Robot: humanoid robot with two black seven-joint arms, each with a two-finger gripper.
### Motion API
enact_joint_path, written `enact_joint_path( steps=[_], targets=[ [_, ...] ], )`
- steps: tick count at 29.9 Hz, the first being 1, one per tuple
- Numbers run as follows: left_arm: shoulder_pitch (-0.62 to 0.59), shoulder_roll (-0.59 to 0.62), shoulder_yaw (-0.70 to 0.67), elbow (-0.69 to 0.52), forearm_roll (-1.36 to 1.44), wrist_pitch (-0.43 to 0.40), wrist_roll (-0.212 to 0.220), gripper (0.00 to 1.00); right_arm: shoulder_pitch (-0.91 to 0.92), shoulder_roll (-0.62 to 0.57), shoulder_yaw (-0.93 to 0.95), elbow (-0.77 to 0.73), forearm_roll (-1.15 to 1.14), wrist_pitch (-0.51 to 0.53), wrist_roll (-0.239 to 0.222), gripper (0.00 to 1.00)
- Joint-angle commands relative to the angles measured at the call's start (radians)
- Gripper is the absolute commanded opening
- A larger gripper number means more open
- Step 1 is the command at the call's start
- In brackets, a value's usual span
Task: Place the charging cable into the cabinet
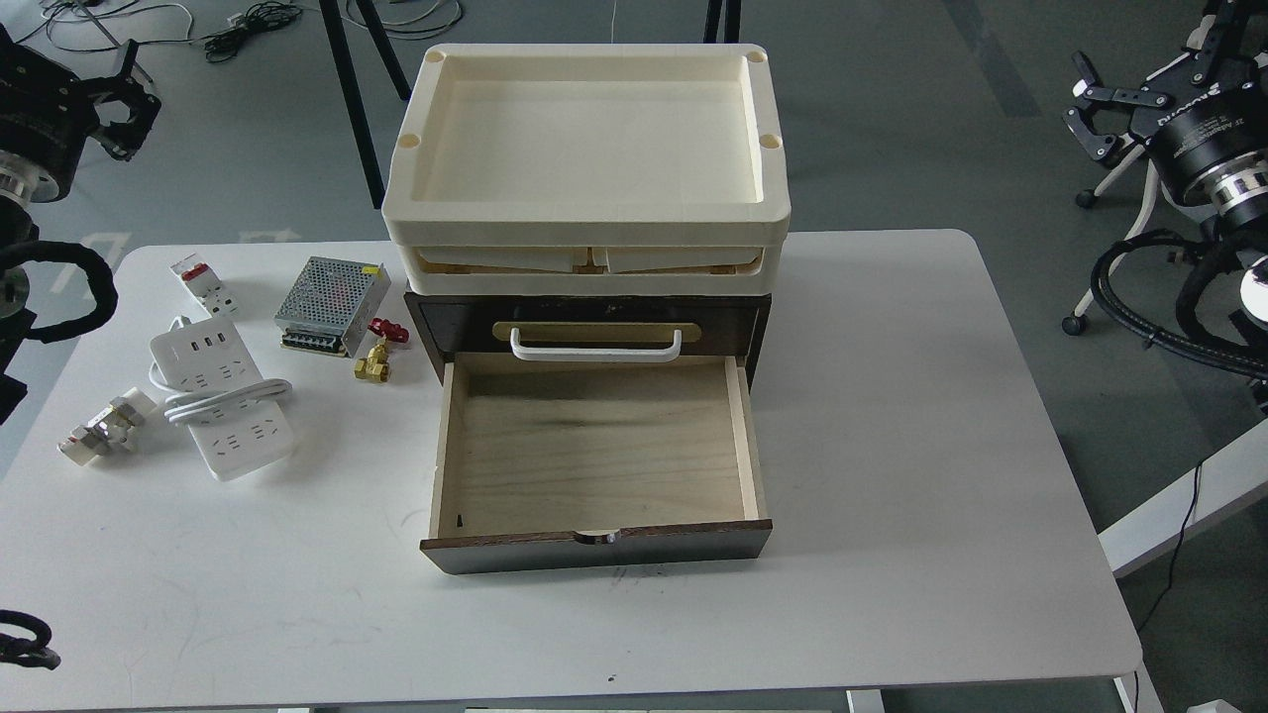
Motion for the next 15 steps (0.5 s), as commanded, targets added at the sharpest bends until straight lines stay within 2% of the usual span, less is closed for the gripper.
enact_joint_path(
  steps=[1,4,9,11,13,15],
  targets=[
    [0.004,0.003,-0.050,0.002,-0.003,0.000,-0.032,1.00,-0.010,-0.004,0.013,0.001,0.002,0.000,0.000,1.00],
    [0.004,0.009,-0.072,0.003,-0.003,0.000,-0.013,1.00,-0.014,-0.021,0.013,0.001,0.002,0.000,0.000,1.00],
    [0.013,0.000,-0.100,0.006,-0.030,0.000,-0.040,1.00,-0.012,-0.021,0.058,0.000,0.004,0.000,0.000,1.00],
    [0.013,-0.002,-0.127,0.006,-0.037,0.000,-0.100,1.00,-0.009,-0.020,0.081,0.000,0.004,0.000,0.000,1.00],
    [0.027,0.010,-0.184,0.006,-0.047,0.000,-0.207,1.00,-0.007,-0.020,0.085,0.000,0.004,0.000,0.000,1.00],
    [0.045,0.015,-0.244,0.008,-0.044,0.000,-0.207,1.00,-0.007,-0.021,0.085,0.000,0.004,0.000,0.000,1.00]
  ],
)
